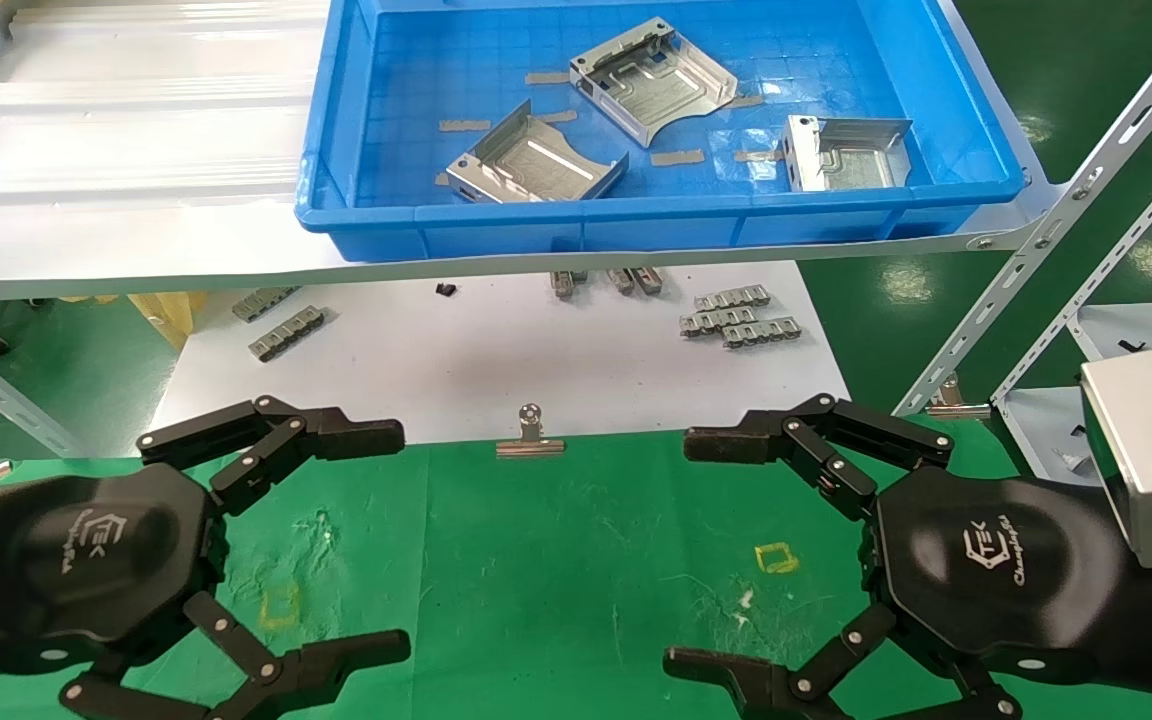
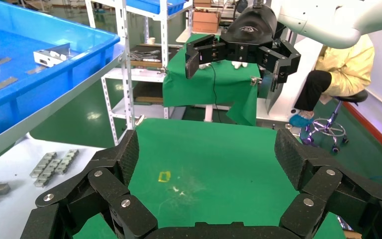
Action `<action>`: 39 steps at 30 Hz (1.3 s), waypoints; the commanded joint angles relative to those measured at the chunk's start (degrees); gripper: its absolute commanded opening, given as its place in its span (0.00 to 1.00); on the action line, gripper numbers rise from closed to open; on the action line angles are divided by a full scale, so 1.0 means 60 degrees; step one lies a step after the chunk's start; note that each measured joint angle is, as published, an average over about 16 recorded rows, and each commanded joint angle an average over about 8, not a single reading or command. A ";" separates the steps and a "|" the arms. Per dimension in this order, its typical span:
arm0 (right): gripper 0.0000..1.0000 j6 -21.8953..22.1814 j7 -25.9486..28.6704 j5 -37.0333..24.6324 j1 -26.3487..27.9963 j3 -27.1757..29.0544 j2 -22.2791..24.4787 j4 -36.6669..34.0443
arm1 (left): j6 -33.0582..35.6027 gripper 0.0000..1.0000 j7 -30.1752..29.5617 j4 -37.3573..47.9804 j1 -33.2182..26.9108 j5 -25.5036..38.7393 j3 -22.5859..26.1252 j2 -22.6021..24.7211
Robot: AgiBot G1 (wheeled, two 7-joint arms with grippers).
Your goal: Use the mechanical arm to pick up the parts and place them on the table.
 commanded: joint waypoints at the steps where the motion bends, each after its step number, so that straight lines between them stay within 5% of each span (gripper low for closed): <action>1: 1.00 0.0000 0.0000 0.0000 0.0000 0.0000 0.0000 0.0000 | 0.0000 0.49 0.0000 0.0000 0.0000 0.0000 0.0000 0.0000; 4: 1.00 0.0000 0.0000 0.0000 0.0000 0.0000 0.0000 0.0000 | 0.0000 0.31 0.0000 0.0000 0.0000 0.0000 0.0000 0.0000; 7: 1.00 0.0000 0.0000 0.0000 0.0000 0.0000 0.0000 0.0000 | 0.0000 0.00 0.0000 0.0000 0.0000 0.0000 0.0000 0.0000; 39: 1.00 0.0299 0.0005 -0.0150 0.0154 0.0029 -0.0057 -0.0040 | 0.0000 0.00 0.0000 0.0001 0.0000 0.0000 0.0000 0.0000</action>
